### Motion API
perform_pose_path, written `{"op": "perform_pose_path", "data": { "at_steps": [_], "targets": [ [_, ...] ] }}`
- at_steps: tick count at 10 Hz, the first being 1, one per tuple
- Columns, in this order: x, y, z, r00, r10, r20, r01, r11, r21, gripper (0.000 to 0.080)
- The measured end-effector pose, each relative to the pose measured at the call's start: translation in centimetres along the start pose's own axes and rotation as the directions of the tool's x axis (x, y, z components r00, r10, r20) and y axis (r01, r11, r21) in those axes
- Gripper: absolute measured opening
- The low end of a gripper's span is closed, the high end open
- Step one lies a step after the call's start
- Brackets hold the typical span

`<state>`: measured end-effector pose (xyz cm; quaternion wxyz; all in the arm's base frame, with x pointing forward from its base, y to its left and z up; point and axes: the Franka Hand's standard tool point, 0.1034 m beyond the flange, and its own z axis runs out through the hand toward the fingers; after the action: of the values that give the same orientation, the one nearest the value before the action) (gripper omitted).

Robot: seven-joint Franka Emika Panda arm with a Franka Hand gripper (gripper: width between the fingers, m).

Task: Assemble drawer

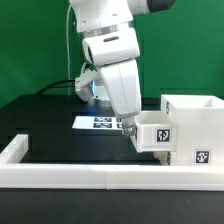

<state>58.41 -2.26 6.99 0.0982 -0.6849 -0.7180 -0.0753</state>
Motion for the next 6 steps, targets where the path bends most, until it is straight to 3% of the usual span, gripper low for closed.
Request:
{"op": "perform_pose_path", "data": {
  "at_steps": [5, 6],
  "targets": [
    [3.7, 0.0, 0.9, 1.0, 0.027, -0.012, -0.027, 1.0, 0.013, 0.0648],
    [4.5, -0.1, 1.2, 0.999, 0.037, -0.014, -0.037, 0.999, 0.007, 0.0648]
  ]
}}
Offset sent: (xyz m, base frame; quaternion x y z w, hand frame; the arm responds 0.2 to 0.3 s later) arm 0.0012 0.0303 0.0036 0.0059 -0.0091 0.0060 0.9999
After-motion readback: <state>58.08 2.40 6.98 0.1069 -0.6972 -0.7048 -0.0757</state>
